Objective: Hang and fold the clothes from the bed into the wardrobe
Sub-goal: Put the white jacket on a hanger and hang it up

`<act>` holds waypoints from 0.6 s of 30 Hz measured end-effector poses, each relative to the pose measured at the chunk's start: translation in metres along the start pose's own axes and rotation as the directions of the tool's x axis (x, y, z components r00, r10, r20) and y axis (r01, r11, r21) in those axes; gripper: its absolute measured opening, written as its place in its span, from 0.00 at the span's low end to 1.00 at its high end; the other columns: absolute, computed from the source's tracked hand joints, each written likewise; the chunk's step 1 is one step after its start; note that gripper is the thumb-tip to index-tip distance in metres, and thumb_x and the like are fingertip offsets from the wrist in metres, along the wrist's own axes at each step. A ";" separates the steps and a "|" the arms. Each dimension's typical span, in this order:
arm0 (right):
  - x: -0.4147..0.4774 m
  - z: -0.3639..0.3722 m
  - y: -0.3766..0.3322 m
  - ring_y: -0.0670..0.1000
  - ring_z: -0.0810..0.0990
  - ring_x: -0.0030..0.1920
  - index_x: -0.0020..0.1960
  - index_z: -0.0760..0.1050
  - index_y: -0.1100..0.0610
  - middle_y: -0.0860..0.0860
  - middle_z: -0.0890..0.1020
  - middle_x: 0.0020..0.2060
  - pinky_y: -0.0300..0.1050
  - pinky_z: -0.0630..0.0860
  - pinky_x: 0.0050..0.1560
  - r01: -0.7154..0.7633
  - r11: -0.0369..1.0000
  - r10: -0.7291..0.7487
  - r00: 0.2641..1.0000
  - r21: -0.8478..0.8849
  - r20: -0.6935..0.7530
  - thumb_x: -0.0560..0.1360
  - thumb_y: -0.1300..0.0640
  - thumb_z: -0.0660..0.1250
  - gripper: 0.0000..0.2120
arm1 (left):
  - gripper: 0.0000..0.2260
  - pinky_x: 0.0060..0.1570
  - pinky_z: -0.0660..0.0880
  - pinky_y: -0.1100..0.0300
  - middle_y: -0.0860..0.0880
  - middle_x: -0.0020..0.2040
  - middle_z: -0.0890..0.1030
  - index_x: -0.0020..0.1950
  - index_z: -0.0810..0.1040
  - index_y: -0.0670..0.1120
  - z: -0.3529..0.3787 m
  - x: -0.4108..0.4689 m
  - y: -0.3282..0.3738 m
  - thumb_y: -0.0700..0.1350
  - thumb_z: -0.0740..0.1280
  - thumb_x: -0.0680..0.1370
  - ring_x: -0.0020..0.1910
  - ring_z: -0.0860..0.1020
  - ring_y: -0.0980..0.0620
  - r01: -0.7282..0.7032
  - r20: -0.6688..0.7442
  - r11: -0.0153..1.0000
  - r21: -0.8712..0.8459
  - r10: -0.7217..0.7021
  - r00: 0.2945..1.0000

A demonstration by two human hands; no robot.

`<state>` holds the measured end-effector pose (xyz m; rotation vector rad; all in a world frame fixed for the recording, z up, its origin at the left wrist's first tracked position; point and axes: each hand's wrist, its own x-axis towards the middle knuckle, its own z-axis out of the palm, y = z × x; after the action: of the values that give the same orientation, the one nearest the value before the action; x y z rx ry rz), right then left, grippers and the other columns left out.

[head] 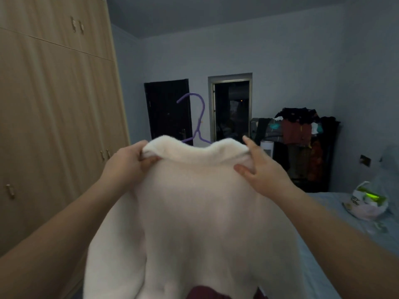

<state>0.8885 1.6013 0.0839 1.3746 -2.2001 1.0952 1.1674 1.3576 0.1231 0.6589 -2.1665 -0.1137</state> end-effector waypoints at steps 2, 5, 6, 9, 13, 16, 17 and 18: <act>0.005 0.019 -0.008 0.48 0.78 0.51 0.72 0.57 0.38 0.44 0.78 0.54 0.48 0.74 0.45 0.010 0.999 -0.006 0.995 -0.036 0.097 0.76 0.35 0.62 0.28 | 0.18 0.38 0.74 0.54 0.59 0.36 0.79 0.48 0.73 0.60 -0.008 -0.006 -0.003 0.71 0.58 0.70 0.39 0.78 0.53 -0.015 -0.008 0.999 0.048 0.015 1.000; 0.015 0.044 -0.021 0.44 0.78 0.46 0.65 0.68 0.41 0.41 0.79 0.44 0.42 0.71 0.41 0.026 0.993 -0.054 0.963 0.111 0.265 0.78 0.39 0.62 0.17 | 0.19 0.37 0.73 0.55 0.59 0.37 0.80 0.49 0.74 0.60 -0.027 -0.017 -0.020 0.71 0.58 0.69 0.39 0.78 0.52 -0.002 0.018 0.995 0.105 0.000 1.000; 0.018 0.051 -0.027 0.42 0.79 0.48 0.61 0.71 0.38 0.40 0.80 0.45 0.40 0.71 0.43 0.029 0.978 -0.093 0.948 0.208 0.305 0.78 0.39 0.62 0.12 | 0.20 0.39 0.73 0.54 0.58 0.39 0.81 0.51 0.74 0.60 -0.035 -0.021 -0.028 0.71 0.58 0.69 0.42 0.79 0.51 0.010 0.038 0.993 0.116 -0.015 0.999; 0.027 0.072 -0.059 0.32 0.77 0.52 0.55 0.71 0.27 0.31 0.80 0.48 0.35 0.69 0.47 0.076 0.921 -0.220 0.911 0.381 0.350 0.78 0.39 0.62 0.07 | 0.24 0.38 0.72 0.54 0.51 0.42 0.83 0.55 0.73 0.57 -0.059 -0.036 -0.053 0.71 0.56 0.69 0.44 0.82 0.44 -0.016 0.007 0.967 0.254 0.015 1.000; 0.034 0.109 -0.117 0.42 0.80 0.45 0.57 0.68 0.37 0.42 0.82 0.45 0.44 0.76 0.44 0.178 0.909 -0.294 0.914 0.377 0.278 0.79 0.37 0.58 0.09 | 0.22 0.38 0.71 0.53 0.45 0.46 0.82 0.55 0.68 0.53 -0.103 -0.066 -0.087 0.68 0.55 0.74 0.46 0.81 0.40 0.012 -0.072 0.922 0.388 0.018 0.997; 0.034 0.141 -0.174 0.48 0.81 0.43 0.57 0.67 0.42 0.44 0.81 0.41 0.52 0.77 0.43 0.250 0.887 -0.362 0.898 0.388 0.249 0.81 0.42 0.57 0.07 | 0.24 0.52 0.73 0.51 0.50 0.55 0.78 0.63 0.71 0.53 -0.155 -0.095 -0.121 0.66 0.59 0.74 0.55 0.77 0.46 0.111 -0.009 0.948 0.298 -0.113 0.994; 0.033 0.150 -0.192 0.49 0.81 0.43 0.58 0.67 0.43 0.44 0.81 0.42 0.52 0.77 0.42 0.265 0.880 -0.379 0.891 0.394 0.248 0.81 0.42 0.57 0.08 | 0.25 0.56 0.73 0.52 0.52 0.58 0.77 0.65 0.71 0.55 -0.173 -0.104 -0.131 0.66 0.60 0.73 0.57 0.76 0.50 0.152 0.045 0.951 0.268 -0.170 0.985; 0.031 0.160 -0.211 0.50 0.81 0.44 0.59 0.67 0.44 0.45 0.81 0.43 0.52 0.76 0.43 0.282 0.871 -0.401 0.881 0.402 0.252 0.81 0.43 0.57 0.09 | 0.27 0.58 0.73 0.53 0.55 0.60 0.77 0.67 0.71 0.57 -0.192 -0.115 -0.140 0.67 0.62 0.72 0.59 0.76 0.53 0.197 0.107 0.952 0.235 -0.226 0.968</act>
<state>1.0755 1.4115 0.0910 2.1560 -1.8939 1.2353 1.4292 1.3217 0.1222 1.0398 -2.2495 -0.0287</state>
